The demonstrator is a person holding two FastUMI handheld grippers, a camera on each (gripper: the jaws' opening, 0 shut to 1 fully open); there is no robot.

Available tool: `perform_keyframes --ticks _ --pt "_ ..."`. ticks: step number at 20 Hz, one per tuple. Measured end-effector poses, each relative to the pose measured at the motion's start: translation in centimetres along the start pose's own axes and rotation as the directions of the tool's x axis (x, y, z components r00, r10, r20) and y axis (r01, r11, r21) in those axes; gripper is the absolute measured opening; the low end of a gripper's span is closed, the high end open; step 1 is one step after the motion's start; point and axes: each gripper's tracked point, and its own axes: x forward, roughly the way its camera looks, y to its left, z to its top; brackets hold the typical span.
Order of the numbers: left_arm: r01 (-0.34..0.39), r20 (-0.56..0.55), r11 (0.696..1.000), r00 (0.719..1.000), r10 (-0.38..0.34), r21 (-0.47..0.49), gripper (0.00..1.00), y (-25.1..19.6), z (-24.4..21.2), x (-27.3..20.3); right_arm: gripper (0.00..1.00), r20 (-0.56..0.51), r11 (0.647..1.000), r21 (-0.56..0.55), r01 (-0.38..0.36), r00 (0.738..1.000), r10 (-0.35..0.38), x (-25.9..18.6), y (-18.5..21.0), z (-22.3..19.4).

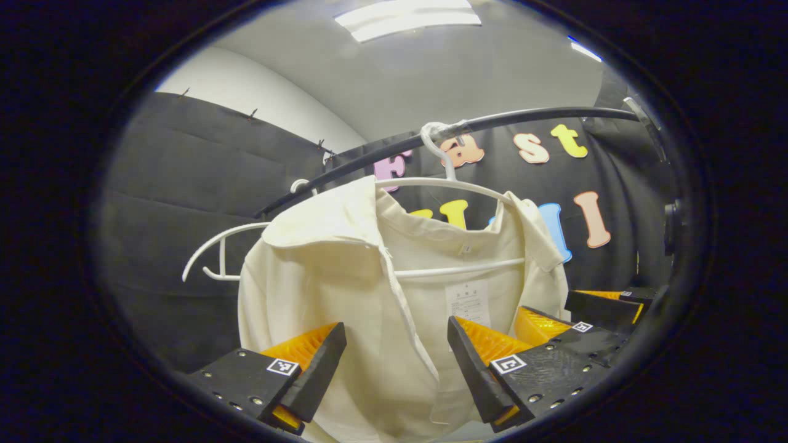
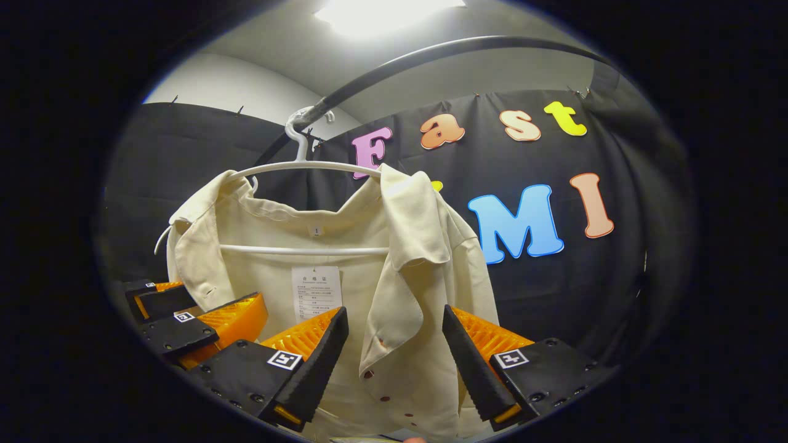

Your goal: Grasp the clothes on the hanger with both hands and then place them into the laundry hamper below.

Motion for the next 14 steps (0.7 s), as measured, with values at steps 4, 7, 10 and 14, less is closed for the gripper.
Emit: perform_keyframes --ticks 4,7,10,14 --pt "-0.041 -0.014 0.999 0.999 0.041 0.008 0.98 0.2 -0.6 1.3 0.97 -0.02 0.998 0.055 0.018 1.0 -0.017 2.6 -0.5 -0.5" --pt "-0.082 -0.017 0.996 0.996 0.082 0.031 0.94 0.8 -0.8 1.8 0.97 -0.032 0.996 0.08 0.041 0.999 -0.038 3.7 -0.8 -0.7" --pt "-0.092 -0.03 0.996 0.995 0.092 0.017 0.71 1.1 -1.2 2.3 0.96 -0.043 0.995 0.084 0.054 0.998 -0.051 4.7 -0.9 -0.7" --pt "-0.11 -0.055 0.994 0.992 0.109 -0.012 0.41 2.1 -2.1 3.3 0.53 -0.068 0.996 0.059 0.072 0.995 -0.068 5.4 -1.4 -1.1"
